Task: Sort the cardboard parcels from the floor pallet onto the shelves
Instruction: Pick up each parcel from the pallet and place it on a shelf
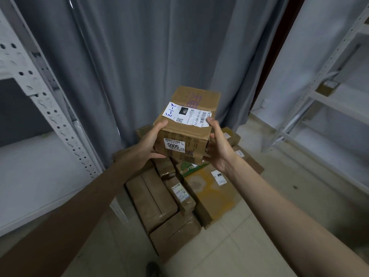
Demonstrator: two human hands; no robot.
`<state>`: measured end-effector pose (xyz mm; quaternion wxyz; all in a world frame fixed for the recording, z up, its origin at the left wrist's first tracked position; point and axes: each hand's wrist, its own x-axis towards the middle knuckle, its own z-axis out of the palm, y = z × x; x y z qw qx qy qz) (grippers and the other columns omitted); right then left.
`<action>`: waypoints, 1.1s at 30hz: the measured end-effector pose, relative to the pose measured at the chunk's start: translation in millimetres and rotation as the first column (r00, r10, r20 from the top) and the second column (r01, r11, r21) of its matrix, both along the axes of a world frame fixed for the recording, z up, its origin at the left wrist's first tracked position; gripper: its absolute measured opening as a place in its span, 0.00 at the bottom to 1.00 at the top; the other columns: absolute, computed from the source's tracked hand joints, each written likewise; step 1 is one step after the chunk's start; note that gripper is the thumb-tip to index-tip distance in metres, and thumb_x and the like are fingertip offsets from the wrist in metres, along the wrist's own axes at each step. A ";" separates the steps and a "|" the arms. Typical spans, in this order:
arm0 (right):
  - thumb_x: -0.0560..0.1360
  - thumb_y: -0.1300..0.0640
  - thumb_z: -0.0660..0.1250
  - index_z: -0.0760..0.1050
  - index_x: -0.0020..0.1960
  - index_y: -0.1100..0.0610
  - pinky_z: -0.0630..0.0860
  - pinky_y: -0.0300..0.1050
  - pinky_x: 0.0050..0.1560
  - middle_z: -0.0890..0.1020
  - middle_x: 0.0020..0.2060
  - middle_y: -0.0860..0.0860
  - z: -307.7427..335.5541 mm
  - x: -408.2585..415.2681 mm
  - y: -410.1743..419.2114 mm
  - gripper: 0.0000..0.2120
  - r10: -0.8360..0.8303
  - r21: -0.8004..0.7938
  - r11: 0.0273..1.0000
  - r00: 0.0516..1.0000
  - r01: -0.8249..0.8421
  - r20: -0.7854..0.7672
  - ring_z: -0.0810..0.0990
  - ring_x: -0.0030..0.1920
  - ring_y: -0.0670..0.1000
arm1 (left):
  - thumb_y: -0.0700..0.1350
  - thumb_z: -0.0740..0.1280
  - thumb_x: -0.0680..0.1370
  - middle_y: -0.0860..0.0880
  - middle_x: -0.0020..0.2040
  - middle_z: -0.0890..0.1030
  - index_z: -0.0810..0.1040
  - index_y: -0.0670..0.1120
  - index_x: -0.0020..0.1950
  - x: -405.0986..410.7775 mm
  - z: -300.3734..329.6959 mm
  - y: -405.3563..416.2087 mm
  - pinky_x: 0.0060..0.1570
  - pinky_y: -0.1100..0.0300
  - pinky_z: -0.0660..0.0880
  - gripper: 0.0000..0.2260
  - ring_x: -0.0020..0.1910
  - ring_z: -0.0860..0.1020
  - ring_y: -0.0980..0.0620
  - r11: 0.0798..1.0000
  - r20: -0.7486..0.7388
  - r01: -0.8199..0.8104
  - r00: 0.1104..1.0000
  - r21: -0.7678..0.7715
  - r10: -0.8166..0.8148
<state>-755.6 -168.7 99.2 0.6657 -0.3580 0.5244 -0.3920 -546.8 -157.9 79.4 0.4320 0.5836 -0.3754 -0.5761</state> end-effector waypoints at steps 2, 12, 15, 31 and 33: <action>0.73 0.30 0.64 0.76 0.69 0.51 0.83 0.47 0.40 0.85 0.57 0.52 -12.6 8.9 -15.1 0.33 0.007 0.030 1.000 0.998 -0.005 -0.061 0.84 0.55 0.54 | 0.68 0.68 0.72 0.52 0.54 0.85 0.75 0.63 0.57 8.0 -17.8 -16.2 0.48 0.48 0.82 0.17 0.56 0.82 0.49 0.998 -0.036 -0.038 0.999 0.045 0.040; 0.71 0.25 0.63 0.75 0.69 0.49 0.78 0.54 0.51 0.81 0.61 0.55 -98.4 34.2 -56.7 0.36 0.111 0.265 0.961 0.986 -0.075 -0.121 0.80 0.59 0.57 | 0.64 0.69 0.74 0.61 0.43 0.86 0.77 0.61 0.54 32.7 -109.3 -39.3 0.52 0.45 0.81 0.13 0.46 0.85 0.55 0.980 -0.124 -0.062 0.989 0.187 0.086; 0.70 0.25 0.63 0.74 0.68 0.49 0.79 0.50 0.44 0.81 0.59 0.55 -130.1 36.3 -65.6 0.37 0.124 0.360 0.930 0.986 -0.075 -0.114 0.81 0.57 0.56 | 0.64 0.67 0.76 0.60 0.46 0.86 0.77 0.62 0.54 38.1 -136.6 -30.1 0.51 0.46 0.81 0.11 0.49 0.84 0.56 0.973 -0.090 -0.070 0.992 0.222 0.092; 0.70 0.41 0.70 0.69 0.73 0.61 0.79 0.59 0.61 0.77 0.61 0.70 -358.4 28.2 -25.0 0.38 0.060 0.714 0.695 0.996 -0.088 0.064 0.81 0.54 0.63 | 0.63 0.75 0.69 0.53 0.61 0.78 0.63 0.54 0.75 9.2 -340.2 41.8 0.43 0.59 0.77 0.39 0.56 0.80 0.50 0.652 -0.031 -0.408 0.833 0.639 0.552; 0.67 0.42 0.71 0.67 0.75 0.57 0.70 0.66 0.71 0.74 0.70 0.66 -389.3 27.3 -11.5 0.41 0.014 0.737 0.674 0.998 -0.053 0.058 0.74 0.68 0.66 | 0.58 0.74 0.74 0.49 0.67 0.74 0.56 0.52 0.80 -1.0 -371.1 53.7 0.44 0.57 0.77 0.41 0.61 0.78 0.46 0.582 -0.025 -0.409 0.804 0.702 0.595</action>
